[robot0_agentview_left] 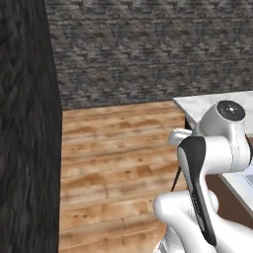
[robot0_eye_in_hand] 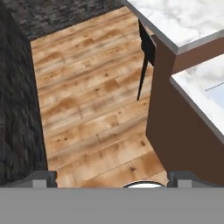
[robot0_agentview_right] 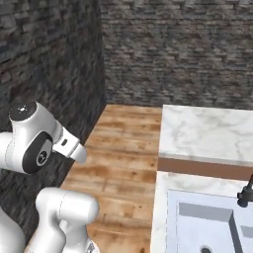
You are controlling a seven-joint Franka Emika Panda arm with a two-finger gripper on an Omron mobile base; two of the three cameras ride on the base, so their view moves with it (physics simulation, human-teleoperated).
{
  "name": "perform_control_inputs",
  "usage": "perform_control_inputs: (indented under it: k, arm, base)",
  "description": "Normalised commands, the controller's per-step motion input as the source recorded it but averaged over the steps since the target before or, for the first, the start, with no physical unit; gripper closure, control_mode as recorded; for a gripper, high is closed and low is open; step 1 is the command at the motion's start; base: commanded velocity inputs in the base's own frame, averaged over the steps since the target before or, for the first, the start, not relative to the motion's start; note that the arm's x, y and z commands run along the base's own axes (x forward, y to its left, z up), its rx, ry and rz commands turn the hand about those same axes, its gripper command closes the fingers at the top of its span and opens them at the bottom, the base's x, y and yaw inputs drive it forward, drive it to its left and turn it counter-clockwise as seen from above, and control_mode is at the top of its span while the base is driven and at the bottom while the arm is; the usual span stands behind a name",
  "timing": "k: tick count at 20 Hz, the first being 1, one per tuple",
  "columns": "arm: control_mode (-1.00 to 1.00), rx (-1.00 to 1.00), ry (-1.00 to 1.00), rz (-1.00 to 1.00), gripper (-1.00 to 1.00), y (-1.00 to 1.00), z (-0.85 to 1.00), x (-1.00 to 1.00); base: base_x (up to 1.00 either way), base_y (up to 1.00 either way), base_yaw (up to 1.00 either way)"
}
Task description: Pick the egg and butter from the fridge and place them by the bowl for mixing.
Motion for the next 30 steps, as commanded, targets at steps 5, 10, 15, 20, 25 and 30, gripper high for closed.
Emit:
perform_control_inputs:
  k: [5, 10, 15, 20, 25, 30]
  arm:
    - [1.00, 0.00, 0.00, 0.00, -1.00, 0.00, 0.00, 0.00]
    - [1.00, 0.00, 0.00, 0.00, -1.00, 0.00, 0.00, 0.00]
    - [1.00, 0.00, 0.00, 0.00, -1.00, 0.00, 0.00, 0.00]
    - [1.00, 0.00, 0.00, 0.00, -1.00, 0.00, 0.00, 0.00]
    - [1.00, 0.00, 0.00, 0.00, -1.00, 0.00, 0.00, 0.00]
    - [1.00, 0.00, 0.00, 0.00, -1.00, 0.00, 0.00, 0.00]
  base:
    - [0.68, 0.26, -0.24]
    - [0.78, 0.27, -0.09]
    - [0.79, 0.30, -0.09]
    - [0.77, 0.32, -0.13]
    - [0.74, 0.33, -0.17]
    - [0.71, 0.33, -0.21]
